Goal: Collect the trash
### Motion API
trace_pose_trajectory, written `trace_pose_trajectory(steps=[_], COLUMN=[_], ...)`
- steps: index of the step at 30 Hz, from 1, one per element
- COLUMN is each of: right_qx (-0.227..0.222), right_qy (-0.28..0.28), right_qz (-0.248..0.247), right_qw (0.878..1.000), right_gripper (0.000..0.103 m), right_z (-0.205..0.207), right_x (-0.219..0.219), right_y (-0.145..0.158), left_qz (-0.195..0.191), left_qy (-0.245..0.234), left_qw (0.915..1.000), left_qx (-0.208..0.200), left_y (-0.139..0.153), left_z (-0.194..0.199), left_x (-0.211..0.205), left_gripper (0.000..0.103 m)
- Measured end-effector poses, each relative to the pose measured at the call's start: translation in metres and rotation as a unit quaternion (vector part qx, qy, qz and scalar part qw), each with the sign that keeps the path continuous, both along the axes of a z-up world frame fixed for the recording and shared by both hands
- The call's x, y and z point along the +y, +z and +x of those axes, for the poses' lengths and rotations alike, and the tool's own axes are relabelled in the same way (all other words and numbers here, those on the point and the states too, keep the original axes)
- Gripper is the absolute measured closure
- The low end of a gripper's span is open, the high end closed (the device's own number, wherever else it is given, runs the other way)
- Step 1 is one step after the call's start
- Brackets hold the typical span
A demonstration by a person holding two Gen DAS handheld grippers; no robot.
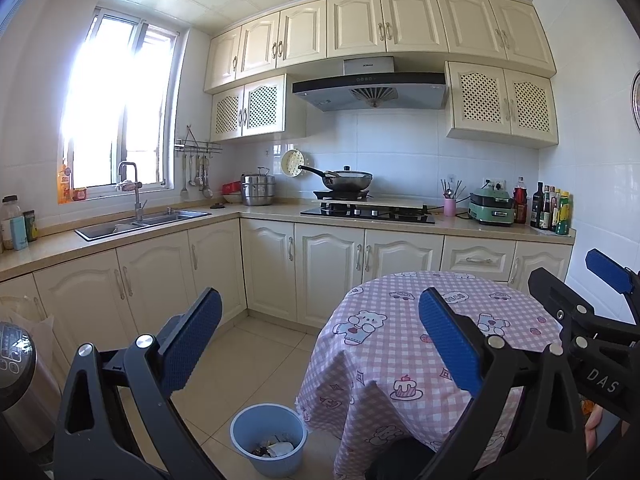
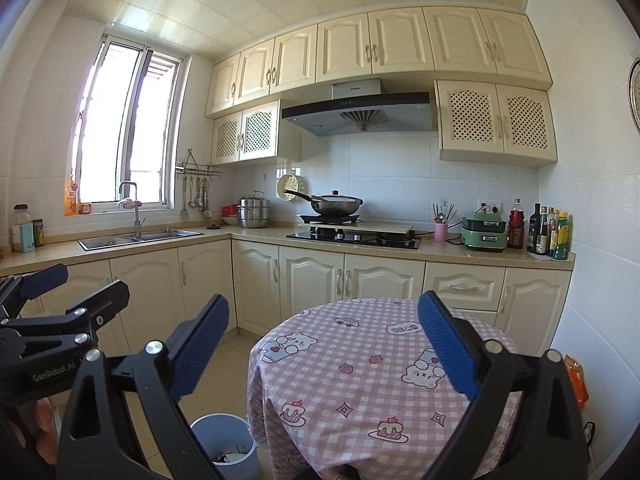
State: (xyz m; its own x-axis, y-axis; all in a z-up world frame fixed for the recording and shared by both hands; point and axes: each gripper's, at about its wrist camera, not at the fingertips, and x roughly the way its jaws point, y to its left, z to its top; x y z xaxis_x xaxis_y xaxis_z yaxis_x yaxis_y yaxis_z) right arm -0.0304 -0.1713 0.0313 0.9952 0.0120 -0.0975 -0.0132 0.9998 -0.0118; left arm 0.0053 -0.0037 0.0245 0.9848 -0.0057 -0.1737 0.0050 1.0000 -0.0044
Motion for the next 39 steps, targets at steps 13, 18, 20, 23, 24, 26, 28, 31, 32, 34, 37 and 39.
trace_pose_trajectory(steps=[13,18,20,23,24,26,28,31,32,34,37,39], right_qx=[0.001,0.002,0.003,0.004,0.003,0.004,0.004,0.005,0.005,0.005,0.005,0.005], right_qy=[0.0,0.0,0.0,0.001,0.001,0.0,0.001,0.001,0.001,0.001,0.001,0.001], right_qz=[-0.001,-0.001,-0.001,-0.002,-0.001,-0.002,-0.001,-0.002,-0.002,-0.002,-0.002,-0.002], right_qw=[1.0,1.0,1.0,1.0,1.0,1.0,1.0,1.0,1.0,1.0,1.0,1.0], right_gripper=[0.009,0.009,0.009,0.009,0.009,0.009,0.009,0.009,0.009,0.009,0.009,0.009], right_z=[0.0019,0.0027,0.0032,0.0037,0.0035,0.0037,0.0034,0.0039,0.0039,0.0039,0.004,0.0042], right_x=[0.0004,0.0006,-0.0003,-0.0008,-0.0014,-0.0006,-0.0006,-0.0012,-0.0011,-0.0015,-0.0018,-0.0017], right_y=[-0.0005,-0.0009,-0.0013,-0.0029,-0.0023,-0.0029,-0.0027,-0.0039,-0.0045,-0.0049,-0.0048,-0.0053], left_qz=[0.001,0.001,0.002,0.002,0.001,0.001,0.002,0.002,0.002,0.002,0.002,0.002], left_qy=[-0.002,-0.001,-0.001,-0.002,-0.002,-0.003,-0.002,-0.003,-0.003,-0.003,-0.002,-0.002], left_qw=[1.0,1.0,1.0,1.0,1.0,1.0,1.0,1.0,1.0,1.0,1.0,1.0], left_qx=[0.001,0.001,0.002,0.002,0.002,0.003,0.003,0.004,0.004,0.004,0.005,0.006], left_y=[0.0002,0.0004,0.0006,0.0005,0.0008,0.0001,0.0002,-0.0006,-0.0007,-0.0007,-0.0008,-0.0015], left_z=[-0.0006,-0.0005,-0.0007,-0.0003,-0.0006,0.0001,0.0,0.0001,-0.0001,-0.0001,0.0,0.0], left_x=[0.003,0.0034,0.0036,0.0048,0.0049,0.0064,0.0063,0.0076,0.0077,0.0075,0.0075,0.0075], left_gripper=[0.007,0.007,0.007,0.007,0.007,0.007,0.007,0.007,0.007,0.007,0.007,0.007])
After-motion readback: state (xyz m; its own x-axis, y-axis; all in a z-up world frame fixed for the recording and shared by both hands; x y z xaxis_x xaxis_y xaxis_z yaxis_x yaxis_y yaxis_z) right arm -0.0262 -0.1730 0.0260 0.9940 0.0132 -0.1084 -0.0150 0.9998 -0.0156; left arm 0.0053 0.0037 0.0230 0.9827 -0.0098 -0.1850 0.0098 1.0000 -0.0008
